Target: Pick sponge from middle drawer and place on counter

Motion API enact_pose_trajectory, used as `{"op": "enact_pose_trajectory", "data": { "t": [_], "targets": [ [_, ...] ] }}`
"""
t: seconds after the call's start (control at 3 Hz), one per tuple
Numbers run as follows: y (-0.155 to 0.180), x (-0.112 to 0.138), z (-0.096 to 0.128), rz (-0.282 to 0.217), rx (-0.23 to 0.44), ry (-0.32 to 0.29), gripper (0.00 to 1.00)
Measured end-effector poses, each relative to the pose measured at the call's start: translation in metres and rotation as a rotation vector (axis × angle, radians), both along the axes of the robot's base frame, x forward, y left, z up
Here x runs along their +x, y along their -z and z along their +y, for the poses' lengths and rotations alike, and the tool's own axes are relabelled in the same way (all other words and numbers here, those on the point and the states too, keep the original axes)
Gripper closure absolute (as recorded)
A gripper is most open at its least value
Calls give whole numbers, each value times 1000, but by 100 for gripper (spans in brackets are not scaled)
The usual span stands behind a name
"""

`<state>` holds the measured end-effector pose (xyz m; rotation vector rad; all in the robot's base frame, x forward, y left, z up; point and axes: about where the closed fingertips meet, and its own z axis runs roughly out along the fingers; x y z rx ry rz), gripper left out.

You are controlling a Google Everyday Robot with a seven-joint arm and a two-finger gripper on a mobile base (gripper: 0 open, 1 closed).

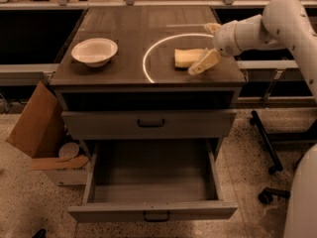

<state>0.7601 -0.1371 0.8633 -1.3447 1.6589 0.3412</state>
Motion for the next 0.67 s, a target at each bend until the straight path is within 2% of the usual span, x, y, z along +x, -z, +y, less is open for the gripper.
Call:
{"op": "enact_pose_trajectory", "data": {
  "t": [0.67],
  "targets": [
    [-27, -36, -59, -31, 44, 90, 0]
  ]
}}
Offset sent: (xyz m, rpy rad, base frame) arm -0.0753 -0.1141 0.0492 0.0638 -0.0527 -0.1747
